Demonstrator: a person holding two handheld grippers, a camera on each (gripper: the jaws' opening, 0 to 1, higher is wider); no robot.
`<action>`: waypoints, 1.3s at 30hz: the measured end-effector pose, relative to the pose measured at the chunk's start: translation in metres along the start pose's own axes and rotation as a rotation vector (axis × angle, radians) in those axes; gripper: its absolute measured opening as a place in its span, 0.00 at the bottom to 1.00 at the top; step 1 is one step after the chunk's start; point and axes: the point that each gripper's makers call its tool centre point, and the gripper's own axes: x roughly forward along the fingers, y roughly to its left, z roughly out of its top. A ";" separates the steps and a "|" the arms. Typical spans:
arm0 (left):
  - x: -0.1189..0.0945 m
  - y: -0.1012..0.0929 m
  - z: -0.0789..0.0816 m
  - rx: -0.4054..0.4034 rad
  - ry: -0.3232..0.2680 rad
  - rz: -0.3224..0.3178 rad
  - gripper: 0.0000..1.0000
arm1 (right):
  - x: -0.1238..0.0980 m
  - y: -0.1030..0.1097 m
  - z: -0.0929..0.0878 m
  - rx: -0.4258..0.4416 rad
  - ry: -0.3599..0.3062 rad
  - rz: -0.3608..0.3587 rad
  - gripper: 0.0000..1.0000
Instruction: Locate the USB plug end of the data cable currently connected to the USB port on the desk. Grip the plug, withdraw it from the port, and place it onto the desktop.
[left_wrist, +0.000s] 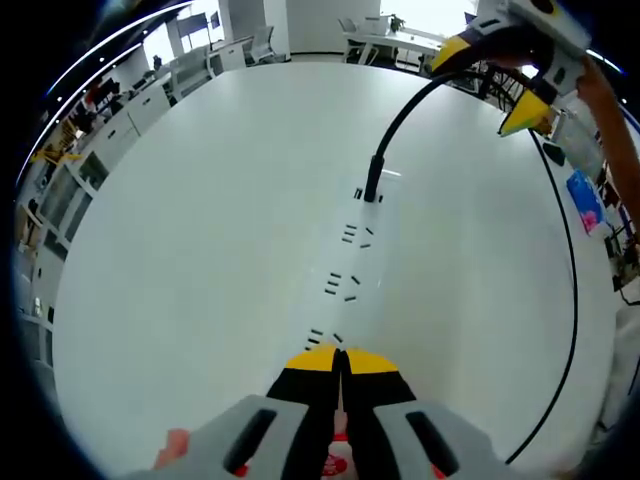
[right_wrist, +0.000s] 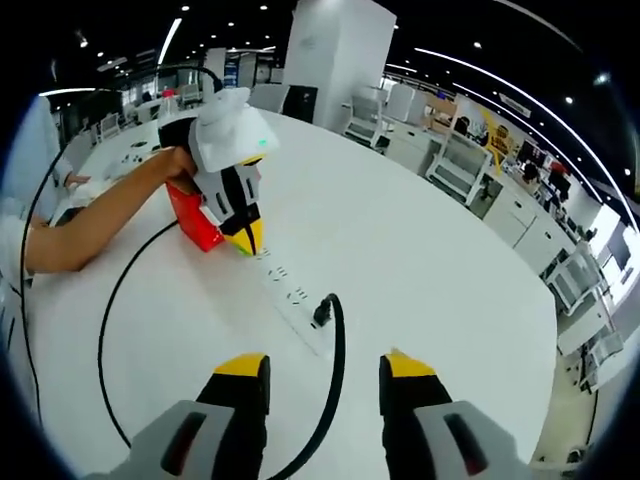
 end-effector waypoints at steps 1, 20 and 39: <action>0.000 0.000 0.000 0.000 0.000 0.000 0.02 | 0.001 0.000 0.000 -0.002 0.000 0.001 0.47; -0.001 -0.002 0.003 0.001 -0.005 -0.001 0.02 | 0.031 0.007 0.010 -0.267 0.167 0.018 0.50; -0.003 -0.002 0.005 0.007 -0.034 -0.001 0.02 | 0.036 -0.008 0.013 -0.311 0.247 0.033 0.47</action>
